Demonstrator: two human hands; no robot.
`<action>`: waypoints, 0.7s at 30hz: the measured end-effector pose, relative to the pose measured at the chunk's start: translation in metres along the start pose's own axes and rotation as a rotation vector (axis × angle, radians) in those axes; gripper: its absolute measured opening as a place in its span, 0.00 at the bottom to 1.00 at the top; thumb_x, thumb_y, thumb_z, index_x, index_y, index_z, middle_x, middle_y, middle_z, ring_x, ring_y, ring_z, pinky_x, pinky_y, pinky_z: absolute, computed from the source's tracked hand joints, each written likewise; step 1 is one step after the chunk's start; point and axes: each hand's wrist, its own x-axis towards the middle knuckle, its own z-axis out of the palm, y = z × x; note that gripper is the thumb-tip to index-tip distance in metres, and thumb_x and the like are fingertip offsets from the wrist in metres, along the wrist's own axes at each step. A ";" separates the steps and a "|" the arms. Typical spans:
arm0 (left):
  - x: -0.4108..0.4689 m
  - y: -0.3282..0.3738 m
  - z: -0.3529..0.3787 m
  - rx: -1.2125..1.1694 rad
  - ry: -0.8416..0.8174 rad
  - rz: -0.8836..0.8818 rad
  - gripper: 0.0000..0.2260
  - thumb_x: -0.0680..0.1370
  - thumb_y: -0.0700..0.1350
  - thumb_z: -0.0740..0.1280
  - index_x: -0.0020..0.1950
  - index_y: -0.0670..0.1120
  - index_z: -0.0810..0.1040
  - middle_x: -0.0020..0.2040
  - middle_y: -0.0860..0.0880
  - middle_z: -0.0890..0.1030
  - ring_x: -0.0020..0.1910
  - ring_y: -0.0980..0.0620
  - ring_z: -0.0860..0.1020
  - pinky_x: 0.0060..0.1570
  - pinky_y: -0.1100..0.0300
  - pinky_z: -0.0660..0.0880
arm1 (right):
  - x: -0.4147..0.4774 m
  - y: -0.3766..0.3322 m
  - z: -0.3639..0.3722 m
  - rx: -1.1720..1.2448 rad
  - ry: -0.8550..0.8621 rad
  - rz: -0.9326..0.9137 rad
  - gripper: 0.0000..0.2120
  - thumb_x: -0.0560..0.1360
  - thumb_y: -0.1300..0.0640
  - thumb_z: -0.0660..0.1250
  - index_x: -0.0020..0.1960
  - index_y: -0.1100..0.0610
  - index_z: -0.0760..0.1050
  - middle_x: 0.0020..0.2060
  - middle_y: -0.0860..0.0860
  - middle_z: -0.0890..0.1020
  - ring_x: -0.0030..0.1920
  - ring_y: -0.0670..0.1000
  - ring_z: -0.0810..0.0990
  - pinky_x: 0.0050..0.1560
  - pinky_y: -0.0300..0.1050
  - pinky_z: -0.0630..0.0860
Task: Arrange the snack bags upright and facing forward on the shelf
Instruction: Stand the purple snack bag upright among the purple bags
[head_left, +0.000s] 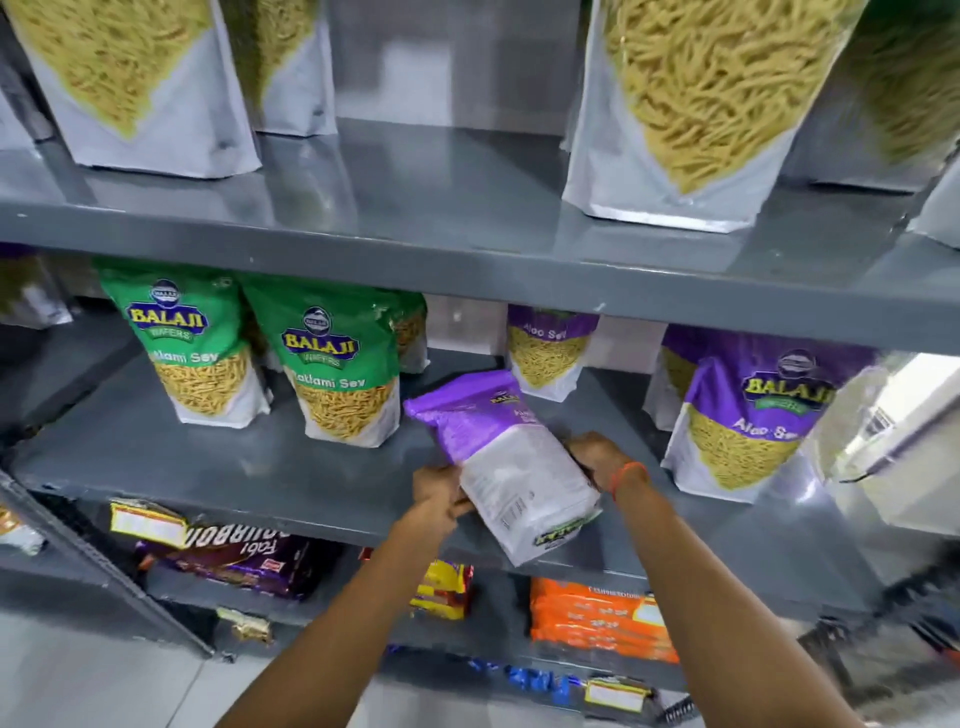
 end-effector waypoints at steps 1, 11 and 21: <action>-0.002 0.002 -0.002 -0.010 -0.007 0.004 0.10 0.76 0.35 0.61 0.35 0.44 0.73 0.16 0.53 0.77 0.16 0.57 0.76 0.16 0.65 0.73 | -0.007 -0.001 0.000 0.093 0.001 -0.011 0.07 0.70 0.59 0.69 0.43 0.64 0.78 0.36 0.56 0.80 0.39 0.51 0.76 0.41 0.46 0.73; 0.009 0.048 0.029 0.097 -0.307 0.285 0.10 0.80 0.42 0.57 0.44 0.51 0.76 0.31 0.60 0.84 0.34 0.63 0.81 0.38 0.65 0.78 | -0.025 -0.021 -0.036 0.332 0.286 -0.375 0.13 0.74 0.71 0.60 0.36 0.57 0.74 0.31 0.44 0.78 0.27 0.33 0.74 0.36 0.25 0.70; 0.013 0.016 0.067 0.319 0.020 0.612 0.16 0.71 0.35 0.66 0.58 0.42 0.72 0.49 0.41 0.77 0.47 0.47 0.76 0.49 0.54 0.74 | -0.025 0.002 -0.036 0.358 0.333 -0.448 0.08 0.73 0.68 0.59 0.39 0.59 0.73 0.36 0.51 0.75 0.37 0.41 0.72 0.43 0.36 0.70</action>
